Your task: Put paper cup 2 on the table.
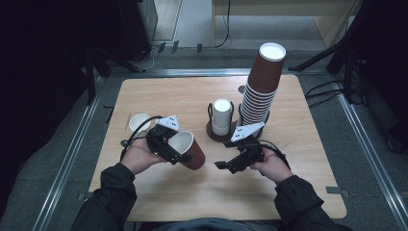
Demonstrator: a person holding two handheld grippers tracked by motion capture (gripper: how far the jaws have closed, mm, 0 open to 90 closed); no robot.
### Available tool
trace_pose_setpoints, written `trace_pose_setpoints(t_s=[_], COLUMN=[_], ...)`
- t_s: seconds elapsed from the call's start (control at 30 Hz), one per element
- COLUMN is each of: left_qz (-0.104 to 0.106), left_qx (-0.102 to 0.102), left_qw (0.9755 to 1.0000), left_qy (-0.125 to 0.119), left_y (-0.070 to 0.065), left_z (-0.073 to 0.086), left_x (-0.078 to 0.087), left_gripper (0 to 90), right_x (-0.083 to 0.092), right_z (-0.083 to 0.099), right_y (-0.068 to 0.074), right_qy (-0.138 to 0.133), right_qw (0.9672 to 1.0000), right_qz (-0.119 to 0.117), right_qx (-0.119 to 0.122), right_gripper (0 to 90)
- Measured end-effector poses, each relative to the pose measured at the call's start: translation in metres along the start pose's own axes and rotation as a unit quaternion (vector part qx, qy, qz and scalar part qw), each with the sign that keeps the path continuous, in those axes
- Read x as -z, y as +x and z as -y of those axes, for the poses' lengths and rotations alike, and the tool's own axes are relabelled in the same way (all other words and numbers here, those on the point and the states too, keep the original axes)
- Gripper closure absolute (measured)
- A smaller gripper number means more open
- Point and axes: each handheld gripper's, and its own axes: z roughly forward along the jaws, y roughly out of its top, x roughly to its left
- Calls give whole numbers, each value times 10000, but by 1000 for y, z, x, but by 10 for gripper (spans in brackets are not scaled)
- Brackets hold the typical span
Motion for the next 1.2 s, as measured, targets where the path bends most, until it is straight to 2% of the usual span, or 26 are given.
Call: trace_pose_setpoints(t_s=[0.1, 0.23, 0.33, 0.47, 0.53, 0.8, 0.9, 1.2], left_qz=[-10, -15, -40, -2, -88, -201, -227, -581], left_qx=[-28, -38, -19, -123, -135, -70, -7, 235], left_qw=[10000, 9999, 9999, 9998, 9997, 9997, 9997, 9979], left_qy=[84, 139, 129, 157, 183, 140, 55, 160], left_y=[2, 4, 6, 9, 11, 18, 23, 32], left_z=[3, 8, 12, 18, 21, 32, 39, 59], left_x=[0, 3, 7, 13, 16, 28, 36, 54], left_gripper=[79, 79, 78, 75, 76, 75, 75, 75], right_x=[1, 3, 5, 8, 9, 10, 9, 4], right_z=[1, 2, 3, 3, 4, 4, 3, 1], right_y=[-1, -3, -5, -4, -5, -5, -6, -6], right_qy=[13, 82, 43, -11, -11, -22, -12, 73], right_qw=[10000, 9998, 9998, 9997, 9997, 9997, 9998, 9999], right_qz=[80, 170, 170, 176, 189, 181, 169, 133], right_qx=[30, -57, -103, -140, -138, -135, -135, -70], right_gripper=[139, 143, 143, 144, 144, 145, 145, 145])
